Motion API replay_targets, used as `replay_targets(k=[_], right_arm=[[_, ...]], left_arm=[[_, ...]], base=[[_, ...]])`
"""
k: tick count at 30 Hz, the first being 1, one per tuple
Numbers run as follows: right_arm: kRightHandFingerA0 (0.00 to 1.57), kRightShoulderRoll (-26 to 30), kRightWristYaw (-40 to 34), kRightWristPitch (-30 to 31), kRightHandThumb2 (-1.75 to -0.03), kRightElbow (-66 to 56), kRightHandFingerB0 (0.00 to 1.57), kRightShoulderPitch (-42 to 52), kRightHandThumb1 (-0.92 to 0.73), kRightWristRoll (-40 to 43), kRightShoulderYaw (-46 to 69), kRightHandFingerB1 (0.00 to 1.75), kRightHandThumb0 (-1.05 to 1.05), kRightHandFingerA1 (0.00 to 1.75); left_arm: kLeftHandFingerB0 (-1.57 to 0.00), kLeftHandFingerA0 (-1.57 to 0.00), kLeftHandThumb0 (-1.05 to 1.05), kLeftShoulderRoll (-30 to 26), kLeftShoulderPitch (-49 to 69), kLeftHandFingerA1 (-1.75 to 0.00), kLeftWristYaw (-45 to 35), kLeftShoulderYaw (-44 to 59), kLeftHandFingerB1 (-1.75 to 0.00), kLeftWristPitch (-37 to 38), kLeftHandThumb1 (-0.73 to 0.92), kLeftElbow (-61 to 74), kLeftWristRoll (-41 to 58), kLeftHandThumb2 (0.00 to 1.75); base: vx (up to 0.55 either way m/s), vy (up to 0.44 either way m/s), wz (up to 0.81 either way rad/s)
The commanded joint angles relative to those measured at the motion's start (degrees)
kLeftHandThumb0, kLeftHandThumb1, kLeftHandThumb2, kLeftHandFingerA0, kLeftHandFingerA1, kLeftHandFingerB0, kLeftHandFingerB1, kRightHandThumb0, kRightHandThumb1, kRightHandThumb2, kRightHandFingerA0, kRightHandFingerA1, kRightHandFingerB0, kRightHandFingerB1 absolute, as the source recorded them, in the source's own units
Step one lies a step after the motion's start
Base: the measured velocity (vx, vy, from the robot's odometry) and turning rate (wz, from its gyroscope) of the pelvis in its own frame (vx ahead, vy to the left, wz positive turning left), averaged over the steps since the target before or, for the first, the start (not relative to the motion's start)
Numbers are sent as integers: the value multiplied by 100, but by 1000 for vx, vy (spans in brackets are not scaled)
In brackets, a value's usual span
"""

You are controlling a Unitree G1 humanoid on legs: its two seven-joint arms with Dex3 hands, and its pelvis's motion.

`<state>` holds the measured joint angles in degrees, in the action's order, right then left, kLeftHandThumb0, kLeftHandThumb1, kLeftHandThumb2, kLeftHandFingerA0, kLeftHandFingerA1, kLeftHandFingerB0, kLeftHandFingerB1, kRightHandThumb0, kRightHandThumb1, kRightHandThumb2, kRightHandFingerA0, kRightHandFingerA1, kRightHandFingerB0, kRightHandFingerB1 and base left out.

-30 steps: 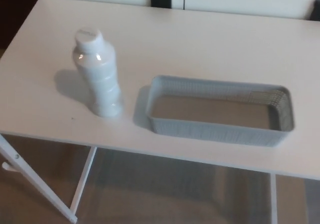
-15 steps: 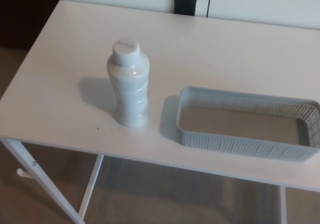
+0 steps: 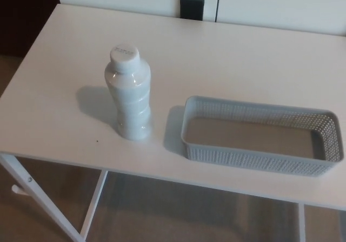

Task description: The robot walk up to a desk on which a bottle is kept on the left hand side and a container is kept on the right hand side. The robot uses its left hand to pick up the bottle and places it in the container.

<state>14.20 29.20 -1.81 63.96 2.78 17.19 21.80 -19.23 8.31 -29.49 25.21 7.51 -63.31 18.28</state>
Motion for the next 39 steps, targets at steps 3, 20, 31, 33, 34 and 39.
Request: replay_targets(k=[3, 20, 31, 33, 34, 39], right_arm=[[26, 33, -146, 1, -71, -48, 17, 37, -33, -56, -30, 46, -58, 48], [24, 124, -171, 33, -54, -254, 20, -73, -47, -210, -185, 42, -54, 41], [28, 57, -168, 90, -73, -261, 20, -140, -34, -161, -169, 49, -58, 52], [28, 33, -174, 96, -73, -287, 20, -134, -34, -143, -163, 49, -58, 52], [26, 23, -169, 111, -72, -309, 21, -125, -33, -132, -160, 50, -56, 51], [28, -15, -184, 159, -53, -404, 23, -96, -42, -133, -179, 41, -53, 43]], left_arm=[[-17, -52, -28, -127, 86, -43, -27, 413, -30, -445, 47, 301, 464, 57], [0, 0, -35, -2084, -1502, 0, 302, 1276, 0, -2049, 41, 4526, 1304, 62], [0, 0, -59, -1694, -2788, -6, 195, -295, -8, -2159, 37, 4955, 471, 73], [0, 0, -59, -1533, -3001, -5, 272, -637, -10, -2281, 34, 5005, 406, 67], [0, 0, -59, -1447, -3050, -8, 341, -795, -13, -2337, 32, 5048, 327, 67], [0, 0, -61, -1071, -3066, -7, 602, -1416, -9, -2454, 35, 5246, 82, 69]], base=[[0, 0, 0], [-9, -39, 1], [-28, -59, 1], [0, 0, 0], [0, 0, 0], [0, 0, 2]])
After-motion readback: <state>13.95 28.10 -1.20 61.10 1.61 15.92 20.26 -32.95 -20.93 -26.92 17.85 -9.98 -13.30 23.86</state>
